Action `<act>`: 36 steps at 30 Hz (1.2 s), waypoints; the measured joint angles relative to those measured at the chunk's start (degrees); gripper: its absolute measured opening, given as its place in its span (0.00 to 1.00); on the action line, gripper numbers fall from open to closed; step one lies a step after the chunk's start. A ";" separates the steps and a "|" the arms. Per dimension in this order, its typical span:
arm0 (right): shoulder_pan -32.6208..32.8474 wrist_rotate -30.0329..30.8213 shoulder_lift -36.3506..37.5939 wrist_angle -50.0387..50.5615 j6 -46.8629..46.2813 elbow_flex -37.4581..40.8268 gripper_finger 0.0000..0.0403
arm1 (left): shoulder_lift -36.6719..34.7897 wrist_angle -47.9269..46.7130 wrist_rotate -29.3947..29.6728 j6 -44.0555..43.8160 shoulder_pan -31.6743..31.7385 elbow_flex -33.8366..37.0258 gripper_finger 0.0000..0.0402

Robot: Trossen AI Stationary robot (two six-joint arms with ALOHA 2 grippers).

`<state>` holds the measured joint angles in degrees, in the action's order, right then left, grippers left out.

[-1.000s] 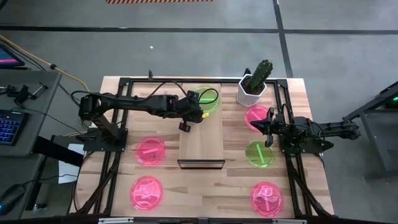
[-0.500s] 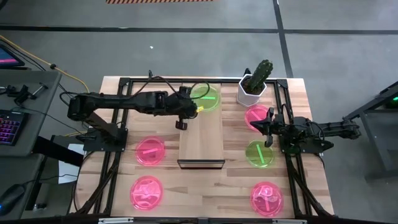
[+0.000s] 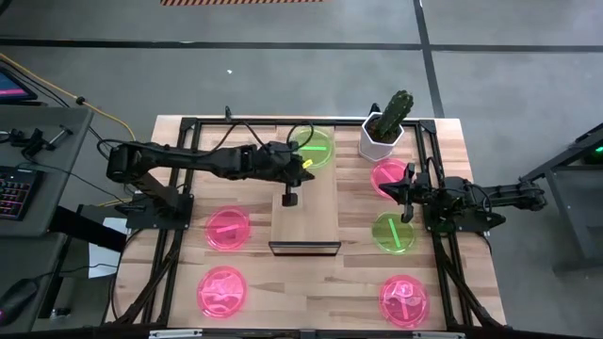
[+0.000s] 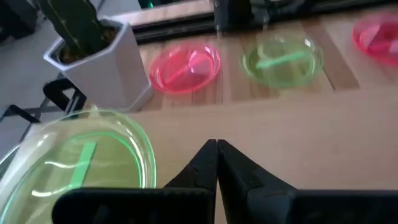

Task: Place and stack plates onto a shelf
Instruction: Put the green plate on the shelf

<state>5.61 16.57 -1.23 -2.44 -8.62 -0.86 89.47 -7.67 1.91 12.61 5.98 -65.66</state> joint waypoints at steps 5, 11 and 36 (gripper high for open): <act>0.00 0.00 0.00 0.00 0.07 -0.02 0.00 | 0.05 -0.20 -0.16 -1.00 1.15 0.28 0.00; 0.01 0.01 0.00 0.01 -0.18 0.00 0.00 | 0.98 -1.02 -1.11 -2.20 2.39 0.24 0.00; 0.01 0.01 0.02 0.00 -0.33 -0.01 0.00 | 5.82 0.74 4.59 -3.56 3.06 0.25 0.00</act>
<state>5.62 16.58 -1.21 -2.44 -8.95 -0.87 95.29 -6.93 6.50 9.05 9.04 -65.41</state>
